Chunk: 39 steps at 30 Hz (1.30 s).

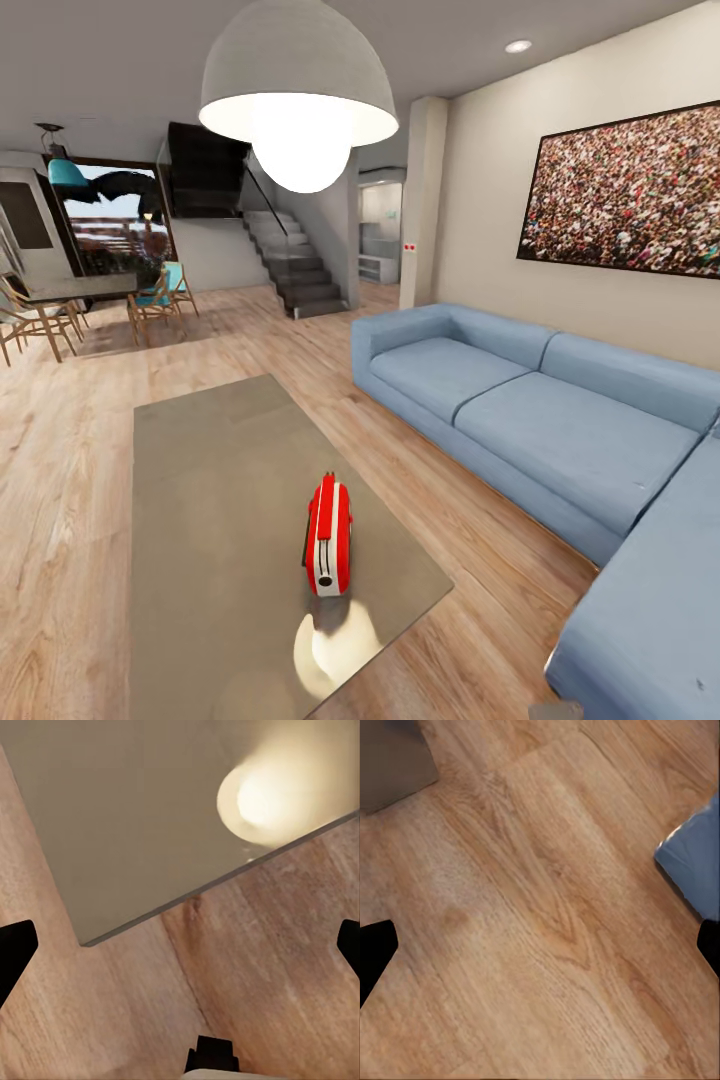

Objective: Turn on the radio receiver that's on the table in the living room.

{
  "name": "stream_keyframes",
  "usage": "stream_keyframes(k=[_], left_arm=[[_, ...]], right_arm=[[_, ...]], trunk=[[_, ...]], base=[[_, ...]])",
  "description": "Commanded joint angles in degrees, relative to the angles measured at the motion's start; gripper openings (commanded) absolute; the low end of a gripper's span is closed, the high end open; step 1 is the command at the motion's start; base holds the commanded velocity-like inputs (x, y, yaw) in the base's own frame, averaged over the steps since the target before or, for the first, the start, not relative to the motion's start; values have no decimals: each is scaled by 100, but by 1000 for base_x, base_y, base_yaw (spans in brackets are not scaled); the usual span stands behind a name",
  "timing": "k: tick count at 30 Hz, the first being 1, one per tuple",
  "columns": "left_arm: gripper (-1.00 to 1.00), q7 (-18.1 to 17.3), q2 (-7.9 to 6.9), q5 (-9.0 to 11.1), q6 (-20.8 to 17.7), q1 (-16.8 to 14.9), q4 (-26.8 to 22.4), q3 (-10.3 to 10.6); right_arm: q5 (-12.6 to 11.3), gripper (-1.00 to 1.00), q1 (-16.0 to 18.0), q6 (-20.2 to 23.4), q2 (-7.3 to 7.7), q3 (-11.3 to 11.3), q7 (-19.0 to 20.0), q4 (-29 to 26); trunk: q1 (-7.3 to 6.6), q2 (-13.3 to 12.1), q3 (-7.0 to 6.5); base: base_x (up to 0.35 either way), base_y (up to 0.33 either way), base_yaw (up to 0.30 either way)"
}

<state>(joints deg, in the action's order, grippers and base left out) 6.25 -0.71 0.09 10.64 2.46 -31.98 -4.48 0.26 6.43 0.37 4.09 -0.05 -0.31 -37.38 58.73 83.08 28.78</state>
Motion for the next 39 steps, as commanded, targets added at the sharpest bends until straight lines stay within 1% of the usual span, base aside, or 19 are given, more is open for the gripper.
stream_keyframes(k=[1,2,4,6,7,8,9,11,14,18,19,25,27,28,29,30,34,35,39], left_arm=[[100,0,0,0,0,0,-1,0],[100,-1,0,0,0,0,-1,0],[100,-1,1,0,0,0,-1,0],[100,-1,1,0,0,0,-1,0],[100,-1,1,0,0,0,-1,0],[100,-1,1,0,-2,0,-1,0],[100,-1,1,0,-1,0,-1,0],[100,-1,1,0,-1,0,-1,0],[100,-1,1,0,0,0,-1,0],[100,-1,0,0,0,0,-1,0],[100,-1,-1,0,0,0,-1,0],[100,-1,-2,0,0,0,-1,0],[100,-1,0,0,0,0,-1,0],[100,-1,-2,0,0,0,-1,0],[100,-1,-2,0,0,0,-1,0],[100,-1,-1,0,0,0,-1,0],[100,-1,0,0,0,0,-1,0],[100,-1,-4,0,0,0,-1,0],[100,-1,-7,0,0,0,-1,0]], right_arm=[[-4,100,38,125,-31,0,0,-285],[-9,100,107,335,-53,-1,2,-534],[-20,100,350,981,-84,-3,8,-907],[-39,100,719,1641,-99,-3,16,-1081],[-43,100,819,1776,-101,-3,18,-1105],[-52,100,1092,2075,-115,-3,27,-1152],[-55,100,1246,2201,-149,0,29,-1172],[-50,100,1498,2348,-273,16,25,-1192],[-35,100,1690,2549,-409,100,23,-1204],[-33,100,1911,2984,-497,302,24,-1215],[-34,100,2043,3099,-528,350,19,-1215],[-50,100,2483,3211,-561,395,-10,-1211],[-40,100,2820,3227,-554,389,-121,-1211],[-38,100,3035,3328,-547,383,-227,-1211],[-37,100,3098,3370,-546,381,-257,-1211],[-37,100,3312,3536,-534,376,-331,-1211],[-48,100,3585,3652,-511,348,-369,-1211],[-50,100,3682,3734,-504,308,-379,-1211],[-56,100,3949,4476,-486,-41,-378,-1207]], trunk=[[0,0,1],[0,0,1],[0,0,1],[0,0,1],[0,0,1],[0,0,1],[0,0,1],[0,0,1],[0,0,1],[0,0,1],[0,0,1],[0,0,1],[0,0,1],[0,0,1],[0,0,1],[0,0,1],[0,0,1],[0,0,1],[0,0,1]], base=[[0,0,0],[0,0,0],[0,0,0],[0,0,0],[0,0,0],[0,0,0],[0,0,0],[0,0,0],[0,0,0],[0,0,0],[0,0,0],[0,0,0],[0,0,0],[0,0,0],[0,0,0],[0,0,0],[0,0,0],[0,0,0],[0,0,0]])
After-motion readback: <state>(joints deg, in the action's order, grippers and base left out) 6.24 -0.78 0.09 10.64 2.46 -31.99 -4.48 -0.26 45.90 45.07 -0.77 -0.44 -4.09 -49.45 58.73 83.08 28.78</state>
